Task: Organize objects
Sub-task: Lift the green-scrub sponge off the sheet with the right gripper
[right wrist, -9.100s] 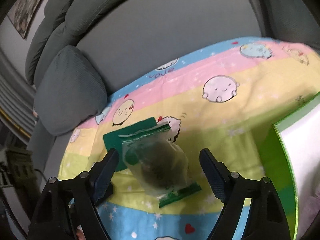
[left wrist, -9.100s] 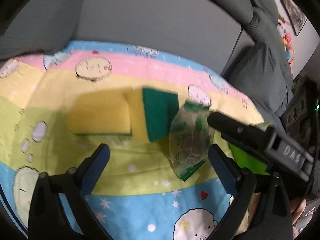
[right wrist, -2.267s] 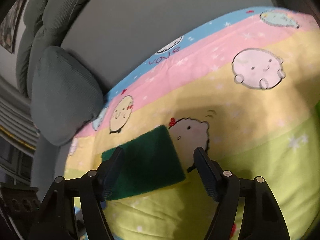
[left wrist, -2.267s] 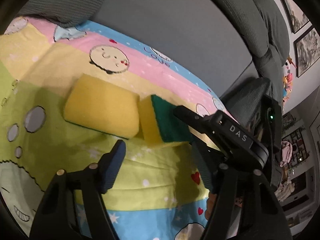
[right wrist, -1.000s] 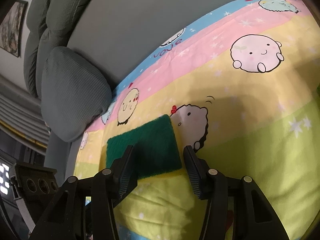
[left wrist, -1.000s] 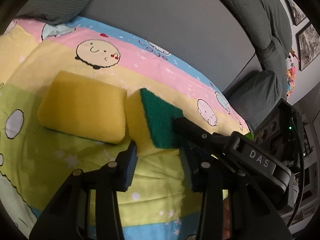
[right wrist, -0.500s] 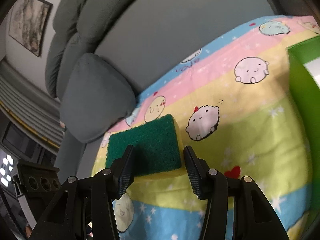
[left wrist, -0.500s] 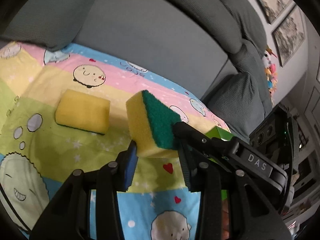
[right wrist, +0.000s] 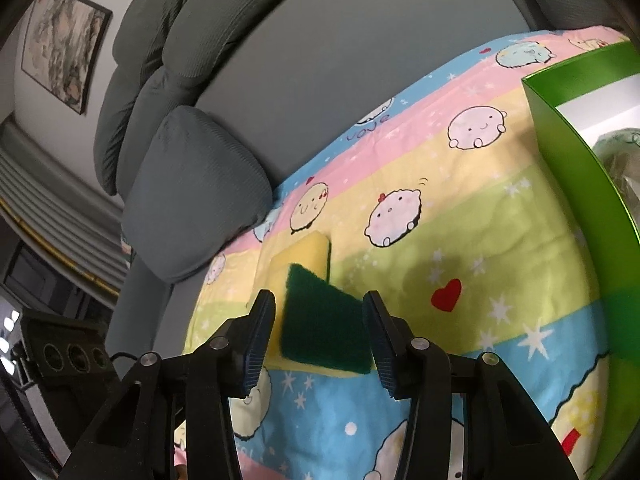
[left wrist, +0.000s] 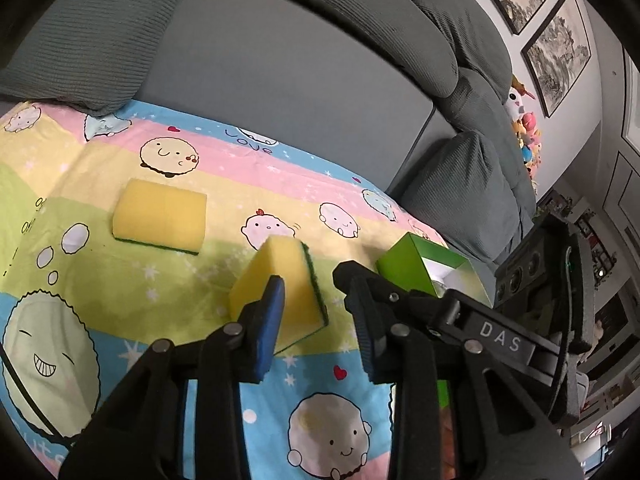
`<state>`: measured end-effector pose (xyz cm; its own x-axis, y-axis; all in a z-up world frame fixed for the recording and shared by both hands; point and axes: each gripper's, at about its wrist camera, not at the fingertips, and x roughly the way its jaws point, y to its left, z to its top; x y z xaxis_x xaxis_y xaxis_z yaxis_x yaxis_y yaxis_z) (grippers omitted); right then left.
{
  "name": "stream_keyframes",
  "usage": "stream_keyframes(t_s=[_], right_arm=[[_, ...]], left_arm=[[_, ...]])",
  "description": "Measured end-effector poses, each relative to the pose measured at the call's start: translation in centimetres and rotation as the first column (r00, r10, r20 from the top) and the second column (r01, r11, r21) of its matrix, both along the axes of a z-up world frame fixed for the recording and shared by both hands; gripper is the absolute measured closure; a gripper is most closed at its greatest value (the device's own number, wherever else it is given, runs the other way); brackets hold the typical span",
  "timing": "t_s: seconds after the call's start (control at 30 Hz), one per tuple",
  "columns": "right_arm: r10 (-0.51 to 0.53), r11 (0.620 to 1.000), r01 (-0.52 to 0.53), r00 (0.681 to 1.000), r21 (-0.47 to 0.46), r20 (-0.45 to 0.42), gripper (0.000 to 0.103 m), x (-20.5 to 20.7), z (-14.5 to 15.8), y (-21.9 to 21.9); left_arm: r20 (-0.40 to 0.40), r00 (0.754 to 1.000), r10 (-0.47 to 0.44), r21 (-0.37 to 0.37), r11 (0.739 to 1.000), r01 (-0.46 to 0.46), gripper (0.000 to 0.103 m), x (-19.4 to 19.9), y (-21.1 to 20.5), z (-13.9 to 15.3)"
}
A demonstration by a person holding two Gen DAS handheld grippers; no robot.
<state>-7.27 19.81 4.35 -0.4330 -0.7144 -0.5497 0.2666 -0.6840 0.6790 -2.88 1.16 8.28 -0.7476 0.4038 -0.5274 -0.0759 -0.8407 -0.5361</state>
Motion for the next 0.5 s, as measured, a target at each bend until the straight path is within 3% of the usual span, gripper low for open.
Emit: stream_keyframes(t_s=[0.3, 0.4, 0.5], right_arm=[[-0.024, 0.998, 0.023, 0.999, 0.056, 0.026, 0.054, 0.5, 0.3, 0.6], [-0.052, 0.996, 0.05, 0.998, 0.075, 0.018, 0.054, 0.8, 0.6, 1.0], [-0.079, 0.993, 0.077, 0.997, 0.091, 0.011, 0.054, 0.8, 0.7, 1.4]], left_arm=[[0.04, 0.999, -0.031, -0.029, 0.999, 0.032, 0.071, -0.1, 0.4, -0.5], [0.07, 0.998, 0.005, -0.05, 0.999, -0.001, 0.071, -0.3, -0.3, -0.8], [0.102, 0.994, 0.039, -0.015, 0.999, -0.038, 0.069, -0.4, -1.7, -1.3]])
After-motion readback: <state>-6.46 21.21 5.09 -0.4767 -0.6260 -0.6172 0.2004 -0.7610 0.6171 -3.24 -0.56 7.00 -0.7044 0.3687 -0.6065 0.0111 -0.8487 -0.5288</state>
